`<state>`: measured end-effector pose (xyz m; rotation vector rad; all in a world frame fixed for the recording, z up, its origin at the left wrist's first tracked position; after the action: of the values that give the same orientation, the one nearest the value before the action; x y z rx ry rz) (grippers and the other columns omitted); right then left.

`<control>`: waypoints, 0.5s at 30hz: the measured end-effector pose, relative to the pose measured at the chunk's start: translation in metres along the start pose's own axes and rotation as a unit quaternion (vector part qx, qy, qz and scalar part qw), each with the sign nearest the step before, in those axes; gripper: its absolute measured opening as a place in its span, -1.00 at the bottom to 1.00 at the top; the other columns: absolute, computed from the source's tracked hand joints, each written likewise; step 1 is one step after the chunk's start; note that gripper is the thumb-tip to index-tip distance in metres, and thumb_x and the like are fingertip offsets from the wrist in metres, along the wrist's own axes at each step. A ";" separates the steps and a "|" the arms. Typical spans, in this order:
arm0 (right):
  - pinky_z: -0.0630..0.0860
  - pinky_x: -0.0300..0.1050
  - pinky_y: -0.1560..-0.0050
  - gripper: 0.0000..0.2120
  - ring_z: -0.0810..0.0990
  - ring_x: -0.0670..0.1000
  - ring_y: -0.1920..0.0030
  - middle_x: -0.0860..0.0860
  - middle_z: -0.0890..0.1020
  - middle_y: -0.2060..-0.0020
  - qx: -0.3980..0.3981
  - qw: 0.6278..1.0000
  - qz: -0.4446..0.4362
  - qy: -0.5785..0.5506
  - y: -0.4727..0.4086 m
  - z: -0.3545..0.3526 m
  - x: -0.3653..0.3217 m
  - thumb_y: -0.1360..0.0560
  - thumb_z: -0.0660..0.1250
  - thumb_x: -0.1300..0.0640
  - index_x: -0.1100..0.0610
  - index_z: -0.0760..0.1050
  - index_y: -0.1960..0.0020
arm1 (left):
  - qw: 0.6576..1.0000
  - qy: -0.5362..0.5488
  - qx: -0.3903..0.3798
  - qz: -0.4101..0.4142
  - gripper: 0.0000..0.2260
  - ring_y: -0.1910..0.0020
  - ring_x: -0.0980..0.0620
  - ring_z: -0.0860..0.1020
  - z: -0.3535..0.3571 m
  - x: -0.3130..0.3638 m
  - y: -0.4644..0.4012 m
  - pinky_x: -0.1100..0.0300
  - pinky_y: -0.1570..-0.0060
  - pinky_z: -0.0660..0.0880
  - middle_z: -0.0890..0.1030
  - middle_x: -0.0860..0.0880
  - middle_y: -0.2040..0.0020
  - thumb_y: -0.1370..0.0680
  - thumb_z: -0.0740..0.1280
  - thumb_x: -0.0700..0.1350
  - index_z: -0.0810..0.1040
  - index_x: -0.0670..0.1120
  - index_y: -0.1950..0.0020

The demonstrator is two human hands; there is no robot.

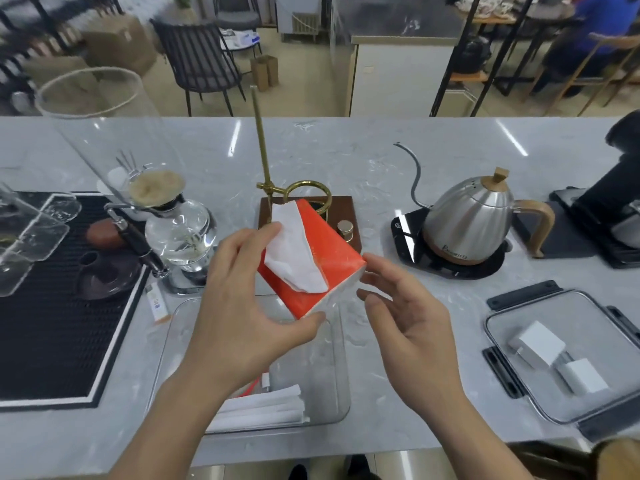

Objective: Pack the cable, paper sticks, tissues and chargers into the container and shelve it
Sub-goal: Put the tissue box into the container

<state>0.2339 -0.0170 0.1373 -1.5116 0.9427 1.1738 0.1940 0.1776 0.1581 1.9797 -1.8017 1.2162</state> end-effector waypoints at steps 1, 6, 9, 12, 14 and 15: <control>0.56 -0.12 -0.21 -0.55 0.58 -0.04 -0.25 -0.05 0.63 -0.21 -0.002 1.000 0.001 -0.006 0.002 0.005 -0.001 -0.54 0.21 0.41 0.03 0.52 -0.32 | 1.000 0.008 0.001 -0.001 -0.11 -0.29 0.25 0.35 -0.003 -0.004 0.002 0.31 -0.20 0.35 0.33 0.15 -0.30 -0.16 0.50 0.29 0.32 0.15 -0.44; 0.53 -0.15 -0.25 -0.53 0.61 -0.07 -0.23 -0.08 0.65 -0.21 0.001 0.999 0.024 -0.032 0.013 0.029 0.003 -0.56 0.19 0.44 0.04 0.51 -0.34 | 0.999 0.045 -0.003 -0.001 -0.07 -0.28 0.31 0.36 -0.017 -0.025 0.009 0.27 -0.17 0.45 0.32 0.18 -0.29 -0.12 0.51 0.41 0.33 0.17 -0.43; 0.52 -0.15 -0.27 -0.50 0.61 -0.10 -0.22 -0.07 0.63 -0.24 0.008 0.998 0.046 -0.032 0.023 0.039 0.009 -0.56 0.16 0.50 0.08 0.49 -0.36 | 0.999 0.046 -0.018 0.001 -0.02 -0.27 0.33 0.35 -0.020 -0.039 0.016 0.25 -0.14 0.47 0.29 0.26 -0.27 -0.08 0.48 0.49 0.32 0.19 -0.42; 0.47 -0.10 -0.34 -0.49 0.56 -0.10 -0.30 -0.07 0.60 -0.29 -0.002 0.999 0.045 -0.020 0.029 0.047 0.009 -0.57 0.12 0.52 0.13 0.44 -0.41 | 0.997 0.062 -0.042 -0.016 0.04 -0.28 0.37 0.31 -0.019 -0.051 0.023 0.27 -0.15 0.43 0.22 0.36 -0.29 0.01 0.51 0.49 0.33 0.23 -0.42; 0.43 -0.06 -0.39 -0.47 0.52 -0.10 -0.34 -0.14 0.58 -0.30 -0.025 0.999 0.046 -0.012 0.029 0.052 0.008 -0.58 0.10 0.52 0.14 0.38 -0.45 | 0.995 0.080 -0.059 -0.024 0.01 -0.26 0.36 0.34 -0.017 -0.059 0.027 0.32 -0.12 0.43 0.23 0.38 -0.28 0.01 0.57 0.39 0.35 0.26 -0.41; 0.40 -0.06 -0.41 -0.46 0.50 -0.11 -0.35 -0.19 0.57 -0.31 -0.040 0.998 0.048 -0.007 0.029 0.054 0.007 -0.58 0.10 0.51 0.11 0.35 -0.47 | 0.992 0.100 -0.064 -0.029 -0.04 -0.24 0.31 0.39 -0.015 -0.064 0.029 0.32 -0.10 0.48 0.27 0.36 -0.28 -0.04 0.63 0.28 0.38 0.26 -0.40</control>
<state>0.1959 0.0290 0.1204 -1.5348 0.9779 1.3028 0.1668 0.2273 0.1144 1.7595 -1.6692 1.2022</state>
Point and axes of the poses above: each hand's wrist, its own y-axis away from the middle knuckle, its own z-axis out of the palm, x = y × z, the point moved 7 cm from there along -y, towards the middle knuckle
